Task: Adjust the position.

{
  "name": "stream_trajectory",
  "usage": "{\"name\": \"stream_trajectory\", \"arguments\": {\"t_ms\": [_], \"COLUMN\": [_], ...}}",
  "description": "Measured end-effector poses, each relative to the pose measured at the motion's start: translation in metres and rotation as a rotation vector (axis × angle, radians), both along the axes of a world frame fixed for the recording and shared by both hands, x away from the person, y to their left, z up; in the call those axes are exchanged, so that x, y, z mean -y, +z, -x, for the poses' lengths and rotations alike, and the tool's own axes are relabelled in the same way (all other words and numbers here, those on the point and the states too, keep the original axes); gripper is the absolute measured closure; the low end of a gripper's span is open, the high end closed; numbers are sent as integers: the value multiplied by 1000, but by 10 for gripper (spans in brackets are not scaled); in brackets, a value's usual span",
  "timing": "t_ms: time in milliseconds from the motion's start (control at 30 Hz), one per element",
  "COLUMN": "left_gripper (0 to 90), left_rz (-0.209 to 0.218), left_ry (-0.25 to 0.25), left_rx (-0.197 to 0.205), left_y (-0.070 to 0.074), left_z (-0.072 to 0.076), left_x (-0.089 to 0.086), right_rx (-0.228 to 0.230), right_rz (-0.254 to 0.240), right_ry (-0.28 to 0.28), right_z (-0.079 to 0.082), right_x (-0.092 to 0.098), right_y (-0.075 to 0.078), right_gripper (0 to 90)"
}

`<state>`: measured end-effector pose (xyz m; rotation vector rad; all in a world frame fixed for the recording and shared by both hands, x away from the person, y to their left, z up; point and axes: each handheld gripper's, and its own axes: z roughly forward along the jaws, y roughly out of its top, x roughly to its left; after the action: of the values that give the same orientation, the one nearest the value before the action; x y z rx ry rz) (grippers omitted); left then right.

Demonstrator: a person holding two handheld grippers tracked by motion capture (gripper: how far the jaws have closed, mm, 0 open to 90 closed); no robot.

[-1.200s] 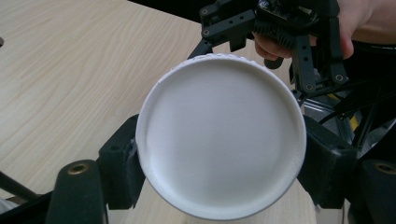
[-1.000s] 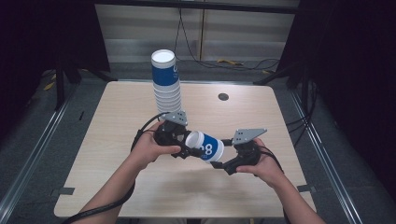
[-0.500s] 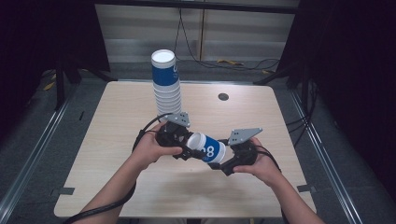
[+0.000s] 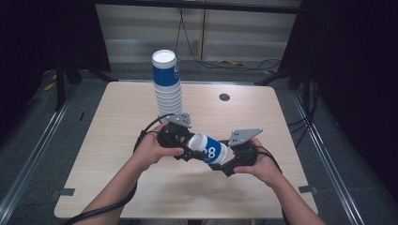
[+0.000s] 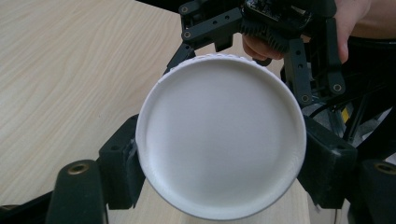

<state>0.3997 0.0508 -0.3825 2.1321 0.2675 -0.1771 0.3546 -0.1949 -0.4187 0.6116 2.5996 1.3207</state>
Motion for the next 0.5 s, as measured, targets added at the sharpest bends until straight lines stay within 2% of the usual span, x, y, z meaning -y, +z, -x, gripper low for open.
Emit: {"name": "stream_trajectory", "arguments": {"t_ms": [367,500], "left_gripper": [273,270], "left_rz": [-11,-30], "left_ry": [-6,-14], "left_rx": [10,23], "left_y": [0,0], "left_z": [0,0], "left_x": [1,1], "right_rx": [-1,-3], "right_rz": [5,20], "right_ry": [16,12], "right_z": [0,1], "right_x": [-2,-2], "right_y": [-1,-1], "right_gripper": [171,189]}}
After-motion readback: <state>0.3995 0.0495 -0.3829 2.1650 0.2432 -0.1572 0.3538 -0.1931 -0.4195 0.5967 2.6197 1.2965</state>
